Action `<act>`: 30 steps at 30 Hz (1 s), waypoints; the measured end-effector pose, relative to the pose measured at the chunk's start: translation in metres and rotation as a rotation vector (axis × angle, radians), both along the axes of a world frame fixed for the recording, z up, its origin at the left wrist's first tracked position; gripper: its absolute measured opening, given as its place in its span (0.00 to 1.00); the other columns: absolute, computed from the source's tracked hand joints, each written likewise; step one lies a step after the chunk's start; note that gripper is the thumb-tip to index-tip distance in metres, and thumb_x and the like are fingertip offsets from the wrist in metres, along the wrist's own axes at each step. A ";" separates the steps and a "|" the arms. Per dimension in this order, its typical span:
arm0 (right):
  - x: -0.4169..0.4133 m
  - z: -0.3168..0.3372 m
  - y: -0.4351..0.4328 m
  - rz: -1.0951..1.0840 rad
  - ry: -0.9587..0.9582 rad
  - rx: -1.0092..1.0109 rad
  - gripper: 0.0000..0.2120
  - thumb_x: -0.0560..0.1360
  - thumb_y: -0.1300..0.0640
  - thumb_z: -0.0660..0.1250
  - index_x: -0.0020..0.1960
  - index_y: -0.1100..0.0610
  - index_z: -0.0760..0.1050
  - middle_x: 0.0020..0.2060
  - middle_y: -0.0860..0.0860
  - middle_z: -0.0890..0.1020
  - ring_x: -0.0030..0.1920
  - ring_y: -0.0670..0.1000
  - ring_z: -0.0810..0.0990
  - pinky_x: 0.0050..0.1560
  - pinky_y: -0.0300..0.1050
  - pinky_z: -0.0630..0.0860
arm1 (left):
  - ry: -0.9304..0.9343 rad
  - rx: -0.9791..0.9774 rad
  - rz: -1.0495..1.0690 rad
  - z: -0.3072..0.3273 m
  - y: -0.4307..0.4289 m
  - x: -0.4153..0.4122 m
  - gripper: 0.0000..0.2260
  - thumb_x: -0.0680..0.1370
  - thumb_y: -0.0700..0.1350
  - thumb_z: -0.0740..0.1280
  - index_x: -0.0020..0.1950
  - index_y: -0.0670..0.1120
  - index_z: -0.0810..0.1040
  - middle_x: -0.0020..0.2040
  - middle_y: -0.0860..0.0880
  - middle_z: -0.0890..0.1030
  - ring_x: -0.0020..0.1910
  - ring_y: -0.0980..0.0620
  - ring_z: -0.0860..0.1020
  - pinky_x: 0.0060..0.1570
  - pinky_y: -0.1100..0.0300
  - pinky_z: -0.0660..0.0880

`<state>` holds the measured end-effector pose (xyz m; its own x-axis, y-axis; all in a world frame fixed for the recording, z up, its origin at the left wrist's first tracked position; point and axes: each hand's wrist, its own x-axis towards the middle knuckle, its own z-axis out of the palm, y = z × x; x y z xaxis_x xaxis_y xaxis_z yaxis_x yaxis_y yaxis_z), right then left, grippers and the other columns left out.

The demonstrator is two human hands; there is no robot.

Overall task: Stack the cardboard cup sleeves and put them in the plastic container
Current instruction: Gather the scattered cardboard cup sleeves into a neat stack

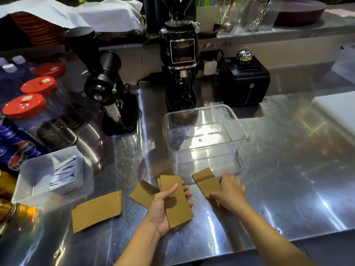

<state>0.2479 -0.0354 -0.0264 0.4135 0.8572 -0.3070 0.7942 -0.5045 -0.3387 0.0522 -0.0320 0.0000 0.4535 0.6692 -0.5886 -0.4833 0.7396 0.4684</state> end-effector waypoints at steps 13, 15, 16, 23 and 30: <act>-0.013 0.028 -0.003 -0.189 0.861 0.274 0.11 0.69 0.58 0.72 0.37 0.57 0.70 0.36 0.57 0.77 0.35 0.51 0.76 0.27 0.39 0.71 | 0.013 -0.043 0.038 0.000 0.002 -0.004 0.18 0.66 0.45 0.71 0.51 0.37 0.80 0.45 0.39 0.83 0.43 0.43 0.82 0.45 0.46 0.80; -0.025 0.037 -0.004 -0.160 0.949 0.253 0.10 0.69 0.59 0.72 0.38 0.58 0.71 0.33 0.55 0.76 0.28 0.45 0.74 0.21 0.34 0.66 | -0.024 -0.029 -0.006 0.002 0.001 -0.005 0.18 0.68 0.47 0.69 0.53 0.37 0.80 0.50 0.36 0.83 0.48 0.39 0.82 0.44 0.45 0.80; -0.032 0.039 -0.004 -0.139 0.984 0.245 0.10 0.69 0.60 0.72 0.37 0.58 0.70 0.30 0.54 0.74 0.24 0.43 0.72 0.19 0.34 0.64 | -0.036 -0.018 -0.013 0.002 0.000 -0.006 0.19 0.69 0.48 0.69 0.55 0.38 0.80 0.53 0.36 0.82 0.51 0.38 0.81 0.45 0.44 0.80; -0.068 0.034 -0.007 0.010 0.985 0.207 0.11 0.69 0.60 0.72 0.35 0.55 0.70 0.24 0.46 0.74 0.18 0.38 0.70 0.18 0.29 0.63 | -0.027 0.005 0.026 -0.003 -0.002 -0.013 0.14 0.69 0.46 0.68 0.50 0.39 0.82 0.45 0.38 0.84 0.42 0.41 0.83 0.45 0.44 0.81; -0.081 0.026 -0.007 0.119 0.854 0.198 0.07 0.68 0.56 0.72 0.36 0.54 0.74 0.31 0.47 0.80 0.36 0.44 0.78 0.35 0.38 0.72 | -0.016 0.012 0.066 -0.008 -0.006 -0.028 0.15 0.71 0.45 0.64 0.51 0.38 0.81 0.45 0.38 0.84 0.42 0.42 0.83 0.45 0.47 0.80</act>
<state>0.1664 -0.0426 -0.0001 0.0155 0.9502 -0.3113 0.2738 -0.3034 -0.9127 0.0245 -0.0381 -0.0076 0.4171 0.7052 -0.5733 -0.5385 0.6999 0.4691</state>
